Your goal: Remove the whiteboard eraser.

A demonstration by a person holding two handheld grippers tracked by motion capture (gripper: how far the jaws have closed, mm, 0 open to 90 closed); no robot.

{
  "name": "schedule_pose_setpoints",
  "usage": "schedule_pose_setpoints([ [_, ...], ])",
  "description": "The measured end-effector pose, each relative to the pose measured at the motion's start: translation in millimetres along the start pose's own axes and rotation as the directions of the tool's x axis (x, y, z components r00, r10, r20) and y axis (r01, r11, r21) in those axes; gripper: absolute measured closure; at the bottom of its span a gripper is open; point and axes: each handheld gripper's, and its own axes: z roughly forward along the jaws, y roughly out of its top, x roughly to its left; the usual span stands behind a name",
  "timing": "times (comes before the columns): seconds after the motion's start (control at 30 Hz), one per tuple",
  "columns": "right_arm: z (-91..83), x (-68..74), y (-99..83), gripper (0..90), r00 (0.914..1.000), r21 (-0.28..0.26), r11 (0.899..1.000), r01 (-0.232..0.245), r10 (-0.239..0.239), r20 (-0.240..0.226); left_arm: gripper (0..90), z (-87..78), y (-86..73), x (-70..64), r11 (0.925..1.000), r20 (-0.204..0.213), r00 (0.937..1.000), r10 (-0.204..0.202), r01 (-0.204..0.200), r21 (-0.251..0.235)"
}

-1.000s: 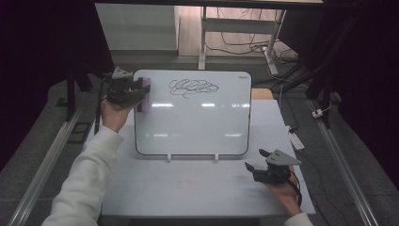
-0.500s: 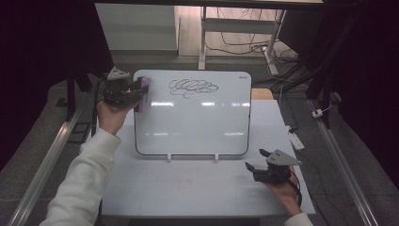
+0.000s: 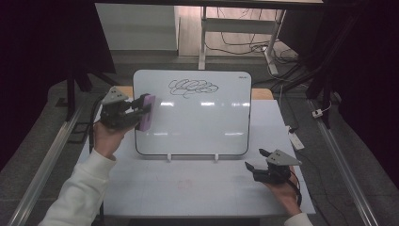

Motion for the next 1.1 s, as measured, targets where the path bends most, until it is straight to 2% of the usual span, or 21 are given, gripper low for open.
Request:
schedule_pose_setpoints([
  [0.1,-0.6,-0.2,0.3,23.2,1.0,-0.005,1.0,-0.002,0.002,0.001,60.1,-2.8,-12.4,-9.0,1.0,0.046,0.9989,-0.003,0.003,-0.001],
  [0.17,-0.5,-0.3,0.5,23.2,1.0,-0.012,1.0,-0.003,0.003,0.0,60.1,-2.7,-20.3,-13.6,0.9999,0.087,0.9961,-0.017,0.017,-0.001],
  [0.27,-0.7,1.0,0.7,23.3,1.0,-0.014,1.0,-0.009,0.009,0.004,60.1,-2.2,-27.1,-19.0,0.9998,0.116,0.9931,-0.017,0.017,0.001],
  [0.53,-1.1,1.2,0.9,23.6,0.9997,-0.018,1.0,-0.025,0.025,0.005,59.9,6.7,-43.9,-34.0,0.9999,0.165,0.9863,-0.002,0.0,0.014],
  [0.9,-1.8,1.9,1.1,25.0,0.9999,-0.017,1.0,-0.016,0.016,0.006,59.8,25.8,-63.3,-54.6,0.9981,0.211,0.9774,0.02,-0.031,0.054],
  [1.1,-0.8,4.3,3.0,25.1,0.9999,-0.021,1.0,-0.016,0.016,-0.001,59.8,37.2,-66.2,-66.3,0.9991,0.221,0.9751,0.015,-0.023,0.036],
])
